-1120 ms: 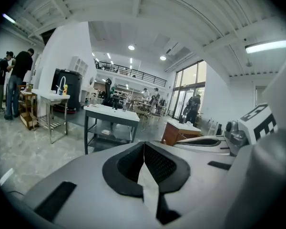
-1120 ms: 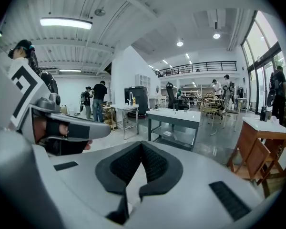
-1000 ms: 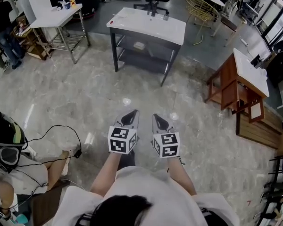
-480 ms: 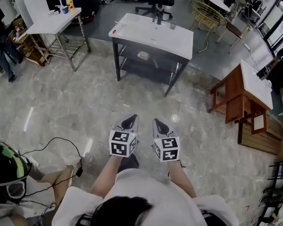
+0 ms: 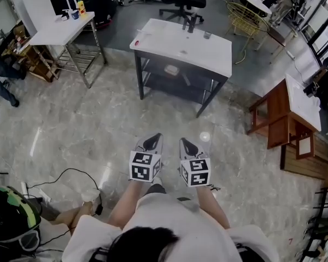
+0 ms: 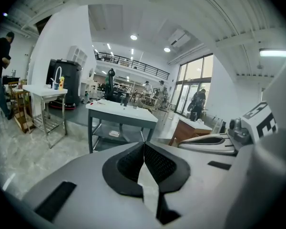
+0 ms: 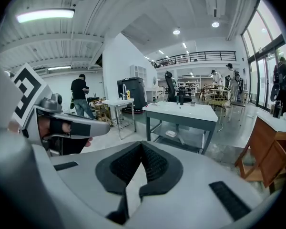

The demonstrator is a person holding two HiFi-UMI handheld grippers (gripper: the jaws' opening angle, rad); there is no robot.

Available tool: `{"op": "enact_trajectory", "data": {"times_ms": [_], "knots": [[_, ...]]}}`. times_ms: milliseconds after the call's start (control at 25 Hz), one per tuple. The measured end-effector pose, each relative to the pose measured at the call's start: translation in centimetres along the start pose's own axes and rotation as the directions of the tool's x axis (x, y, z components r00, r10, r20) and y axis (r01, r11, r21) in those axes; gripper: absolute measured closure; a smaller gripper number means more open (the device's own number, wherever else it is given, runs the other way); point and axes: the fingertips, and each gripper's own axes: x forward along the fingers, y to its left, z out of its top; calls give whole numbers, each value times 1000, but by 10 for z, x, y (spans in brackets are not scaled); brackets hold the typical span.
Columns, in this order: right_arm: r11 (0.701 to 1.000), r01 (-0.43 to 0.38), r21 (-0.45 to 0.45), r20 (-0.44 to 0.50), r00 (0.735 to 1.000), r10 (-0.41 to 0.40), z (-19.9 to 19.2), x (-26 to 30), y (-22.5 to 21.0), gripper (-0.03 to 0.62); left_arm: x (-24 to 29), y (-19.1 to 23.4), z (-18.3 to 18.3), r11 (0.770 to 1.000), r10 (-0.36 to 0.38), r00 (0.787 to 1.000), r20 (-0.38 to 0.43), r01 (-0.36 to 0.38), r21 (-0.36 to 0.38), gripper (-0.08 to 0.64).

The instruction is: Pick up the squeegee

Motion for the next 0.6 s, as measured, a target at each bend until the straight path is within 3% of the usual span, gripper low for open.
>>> {"op": "enact_trajectory", "data": {"times_ms": [160, 400, 600], "knots": [[1000, 6, -15, 7, 1000, -5, 10, 13, -2, 571, 11, 14, 8, 1000, -4, 1000, -1, 4, -12, 534], [999, 31, -15, 4, 1000, -31, 11, 23, -18, 571, 23, 13, 20, 999, -29, 1000, 6, 29, 33, 534], [998, 48, 37, 28, 998, -49, 17, 25, -33, 571, 28, 11, 32, 998, -36, 999, 18, 35, 58, 534]]}}
